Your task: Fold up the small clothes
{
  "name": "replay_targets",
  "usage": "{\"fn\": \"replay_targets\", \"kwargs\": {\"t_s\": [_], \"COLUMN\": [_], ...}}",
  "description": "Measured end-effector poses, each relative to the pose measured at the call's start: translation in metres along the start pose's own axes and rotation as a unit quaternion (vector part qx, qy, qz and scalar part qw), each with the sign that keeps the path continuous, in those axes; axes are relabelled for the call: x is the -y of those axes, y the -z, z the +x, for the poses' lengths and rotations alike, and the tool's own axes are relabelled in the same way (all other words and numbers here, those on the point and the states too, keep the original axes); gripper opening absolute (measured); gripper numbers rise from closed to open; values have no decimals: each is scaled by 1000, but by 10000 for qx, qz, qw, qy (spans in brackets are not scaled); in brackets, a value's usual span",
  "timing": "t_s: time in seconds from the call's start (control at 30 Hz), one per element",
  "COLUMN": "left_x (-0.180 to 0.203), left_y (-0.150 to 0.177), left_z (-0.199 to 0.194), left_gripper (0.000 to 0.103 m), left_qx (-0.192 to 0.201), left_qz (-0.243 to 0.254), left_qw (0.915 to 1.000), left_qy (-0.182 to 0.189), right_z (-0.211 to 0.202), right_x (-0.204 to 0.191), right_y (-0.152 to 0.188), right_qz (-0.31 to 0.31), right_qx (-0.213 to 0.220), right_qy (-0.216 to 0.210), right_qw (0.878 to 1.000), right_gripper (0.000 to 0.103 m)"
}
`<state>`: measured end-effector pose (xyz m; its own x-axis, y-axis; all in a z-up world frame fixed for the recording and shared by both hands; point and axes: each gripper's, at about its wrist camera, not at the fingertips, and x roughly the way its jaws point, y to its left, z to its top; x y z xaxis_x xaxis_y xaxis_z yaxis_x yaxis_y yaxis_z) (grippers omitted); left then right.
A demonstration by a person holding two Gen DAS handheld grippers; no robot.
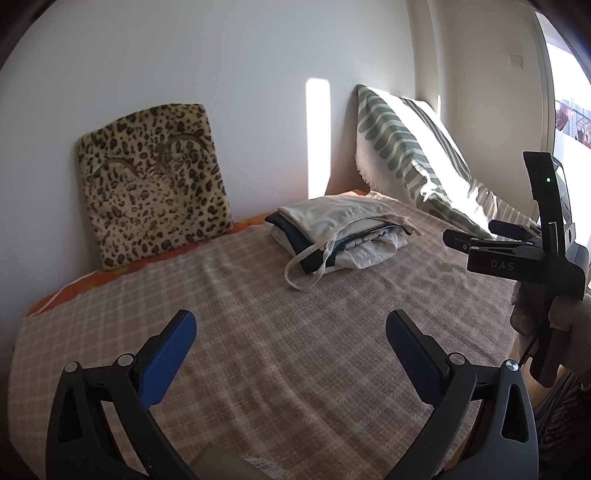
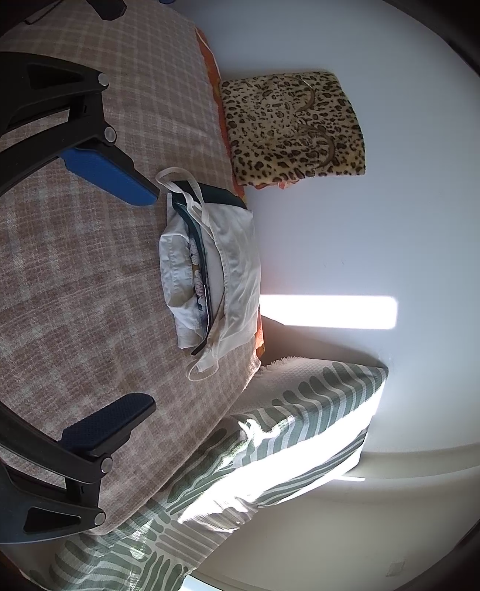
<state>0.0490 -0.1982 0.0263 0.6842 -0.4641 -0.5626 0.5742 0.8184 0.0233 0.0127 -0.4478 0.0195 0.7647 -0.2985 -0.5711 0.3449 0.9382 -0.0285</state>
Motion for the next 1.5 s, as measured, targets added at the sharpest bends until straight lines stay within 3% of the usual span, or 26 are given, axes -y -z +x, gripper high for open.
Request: {"fn": "replay_targets", "kwargs": {"t_s": [1.5], "left_x": [0], "left_y": [-3], "left_z": [-2], "left_gripper": [102], "left_qx": [13], "left_qz": [3], "left_qw": [10000], "left_qy": [0], "right_z": [1], "right_x": [0], "right_y": [3], "right_qz": [24], "right_qx": [-62], "right_qy": [-19], "right_qw": [10000], "right_gripper": [103]}}
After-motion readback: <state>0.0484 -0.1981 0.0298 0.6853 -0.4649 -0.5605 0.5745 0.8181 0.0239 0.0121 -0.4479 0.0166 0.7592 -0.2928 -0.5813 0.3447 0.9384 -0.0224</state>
